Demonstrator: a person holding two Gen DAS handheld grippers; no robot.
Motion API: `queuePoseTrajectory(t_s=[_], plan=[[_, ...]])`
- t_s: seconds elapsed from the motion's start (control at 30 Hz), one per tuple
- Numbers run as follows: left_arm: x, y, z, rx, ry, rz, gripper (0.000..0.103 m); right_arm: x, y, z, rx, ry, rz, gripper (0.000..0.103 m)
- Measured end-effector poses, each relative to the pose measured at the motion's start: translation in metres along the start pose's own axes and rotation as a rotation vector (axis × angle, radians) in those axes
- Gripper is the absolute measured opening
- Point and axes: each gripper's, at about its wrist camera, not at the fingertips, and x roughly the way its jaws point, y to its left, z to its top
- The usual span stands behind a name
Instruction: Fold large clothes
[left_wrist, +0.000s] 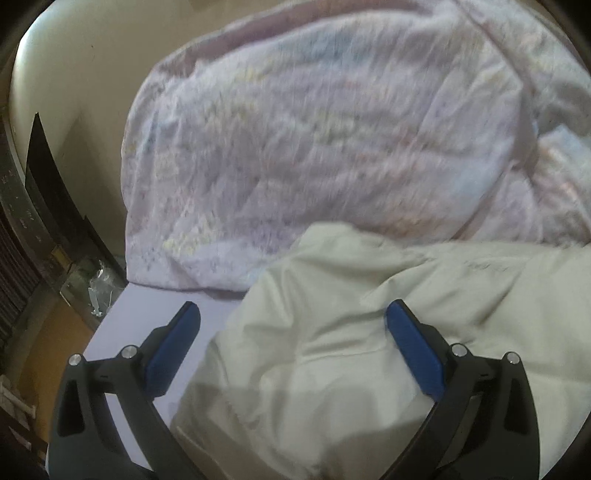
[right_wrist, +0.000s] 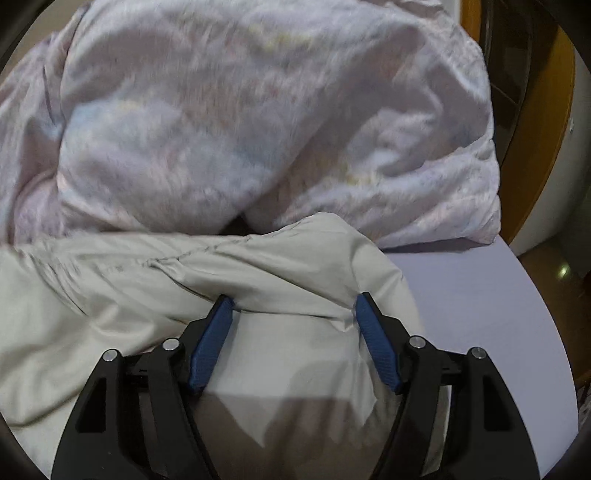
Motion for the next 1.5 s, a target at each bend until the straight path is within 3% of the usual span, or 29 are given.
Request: queuePoseTrajectory(t_s=[0.33,0.73,1.0,1.5], plan=[[0.032,0.007,-0.006,-0.079,0.068,-0.065,0.101,0.015,0.012,-0.006,-0.023,0.044,-0.041,0.080],[0.055,0.015,-0.010,-0.118,0.134,-0.132,0.101,0.033,-0.003,-0.005,0.013,0.079,0.005,0.084],[0.061,0.019,-0.008,-0.123,0.154,-0.147,0.101,0.051,-0.029,-0.001,0.026,0.087,0.020,0.085],[0.062,0.013,-0.004,-0.122,0.158,-0.133,0.101,0.047,-0.032,-0.006,0.058,0.078,0.026,0.086]])
